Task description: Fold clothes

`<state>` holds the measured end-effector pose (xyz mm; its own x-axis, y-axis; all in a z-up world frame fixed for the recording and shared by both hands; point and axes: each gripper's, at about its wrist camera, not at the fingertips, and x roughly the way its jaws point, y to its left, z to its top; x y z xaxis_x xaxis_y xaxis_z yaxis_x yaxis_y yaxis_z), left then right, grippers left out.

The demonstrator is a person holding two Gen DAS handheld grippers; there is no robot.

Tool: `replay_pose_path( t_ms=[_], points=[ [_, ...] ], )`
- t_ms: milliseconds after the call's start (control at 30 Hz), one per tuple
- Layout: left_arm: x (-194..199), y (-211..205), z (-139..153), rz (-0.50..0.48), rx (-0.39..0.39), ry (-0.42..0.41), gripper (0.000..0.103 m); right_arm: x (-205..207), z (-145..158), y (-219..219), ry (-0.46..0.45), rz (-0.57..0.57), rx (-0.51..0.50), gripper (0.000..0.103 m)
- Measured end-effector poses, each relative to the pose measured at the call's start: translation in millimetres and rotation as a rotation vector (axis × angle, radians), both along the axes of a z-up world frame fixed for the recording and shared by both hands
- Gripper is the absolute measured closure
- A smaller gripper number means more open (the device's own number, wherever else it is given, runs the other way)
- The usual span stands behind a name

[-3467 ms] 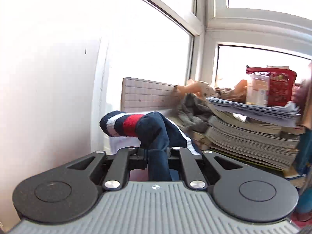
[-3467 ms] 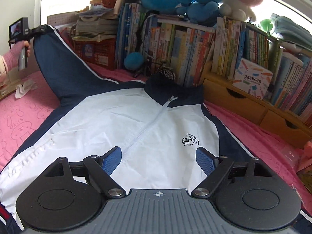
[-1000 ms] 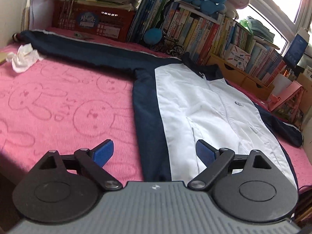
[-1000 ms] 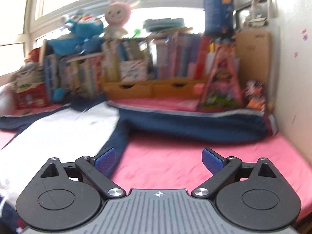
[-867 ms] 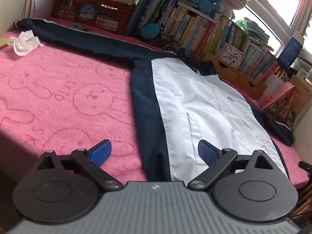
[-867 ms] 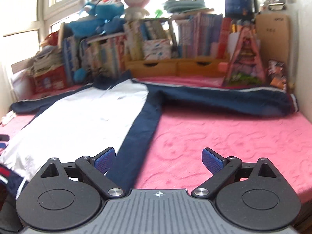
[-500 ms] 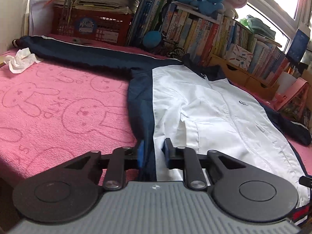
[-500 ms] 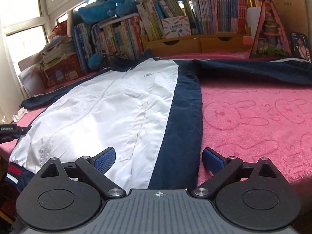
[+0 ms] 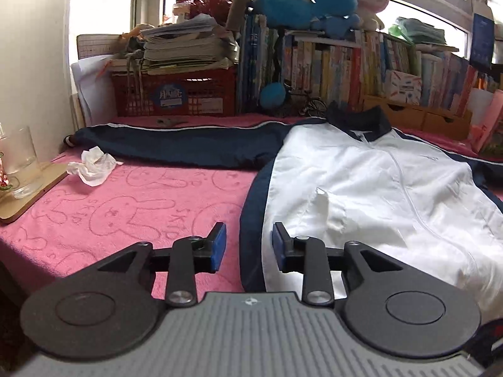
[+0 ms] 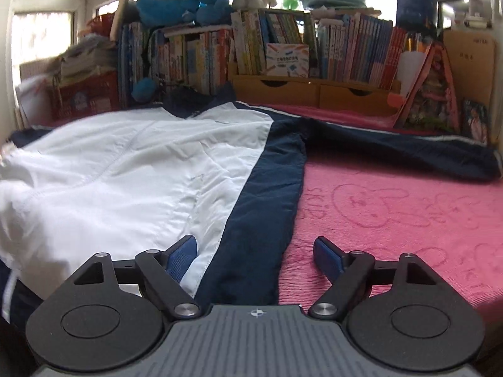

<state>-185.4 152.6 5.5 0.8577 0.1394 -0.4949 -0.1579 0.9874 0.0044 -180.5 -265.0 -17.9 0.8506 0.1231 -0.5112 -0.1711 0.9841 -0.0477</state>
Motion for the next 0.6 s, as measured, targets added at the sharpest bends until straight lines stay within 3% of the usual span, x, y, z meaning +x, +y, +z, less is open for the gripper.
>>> replay_pose_path(
  t_ms=[33,67,167,200,267,367,533,600],
  points=[
    [-5,0,-1,0.009,0.019,0.001,0.063,-2,-1,1,-0.016,-0.021,-0.039,0.02],
    [-10,1,-1,0.018,0.037,0.001,0.052,-3,0,1,-0.036,-0.058,-0.088,0.02],
    [-21,5,1,0.077,0.113,-0.001,0.051,-8,0,5,-0.119,-0.164,-0.249,0.014],
    [-23,5,3,0.078,0.131,-0.006,0.05,-10,0,10,-0.163,-0.195,-0.319,0.015],
    [-27,-3,6,0.026,0.135,-0.035,0.047,-20,2,19,-0.259,-0.174,-0.356,0.016],
    [-27,-22,10,-0.08,0.126,-0.073,0.032,-34,13,35,-0.331,-0.039,-0.209,0.015],
    [-3,-60,-5,-0.196,0.081,-0.063,0.032,-40,5,89,-0.311,0.233,-0.004,0.014],
    [5,-66,-13,-0.215,0.07,-0.044,0.032,-42,-7,108,-0.311,0.31,-0.026,0.015]
  ],
)
